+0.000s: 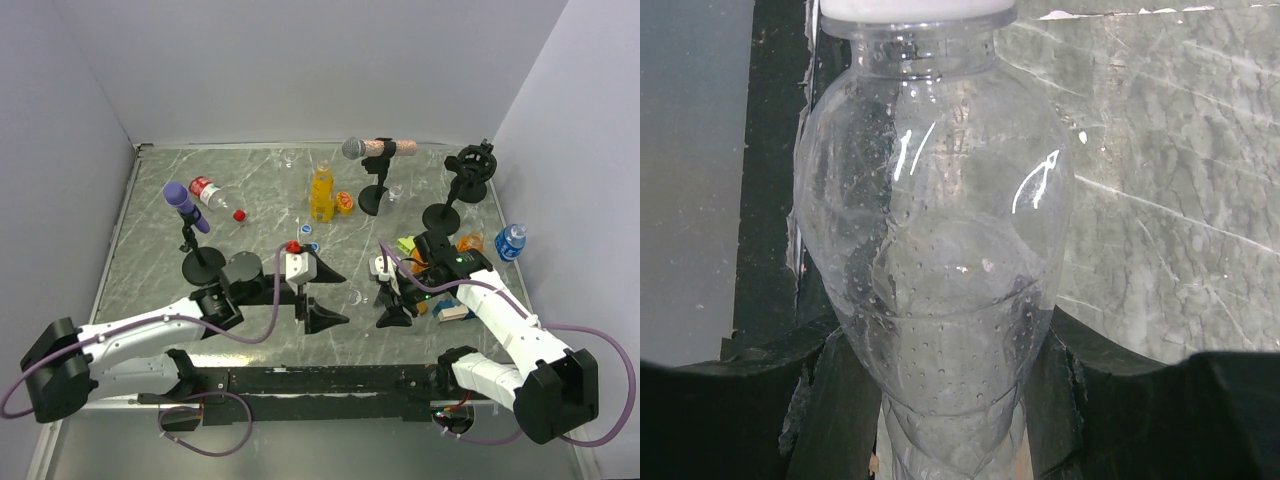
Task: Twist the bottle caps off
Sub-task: Pass from the right arm to the left
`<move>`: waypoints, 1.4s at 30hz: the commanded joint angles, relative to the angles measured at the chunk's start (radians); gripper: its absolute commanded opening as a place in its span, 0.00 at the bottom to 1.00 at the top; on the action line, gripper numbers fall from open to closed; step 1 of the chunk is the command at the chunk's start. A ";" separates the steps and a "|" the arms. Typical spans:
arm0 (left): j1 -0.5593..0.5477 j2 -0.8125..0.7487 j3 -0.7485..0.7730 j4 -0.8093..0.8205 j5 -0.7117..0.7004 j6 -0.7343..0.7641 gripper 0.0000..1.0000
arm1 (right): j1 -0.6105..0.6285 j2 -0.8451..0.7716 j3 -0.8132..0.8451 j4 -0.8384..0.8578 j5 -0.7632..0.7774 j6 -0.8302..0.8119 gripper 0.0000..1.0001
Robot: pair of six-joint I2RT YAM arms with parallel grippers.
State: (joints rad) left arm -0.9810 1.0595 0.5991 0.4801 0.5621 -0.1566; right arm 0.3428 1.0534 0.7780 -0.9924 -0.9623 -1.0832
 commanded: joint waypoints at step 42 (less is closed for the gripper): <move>-0.018 0.197 0.200 -0.158 0.044 0.103 0.13 | 0.005 -0.006 0.020 0.001 -0.035 -0.017 0.21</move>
State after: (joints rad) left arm -0.9928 1.2480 0.7437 0.3477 0.5663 -0.0788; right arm 0.3428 1.0534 0.7780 -0.9981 -0.9569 -1.0828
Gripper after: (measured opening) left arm 0.374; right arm 0.553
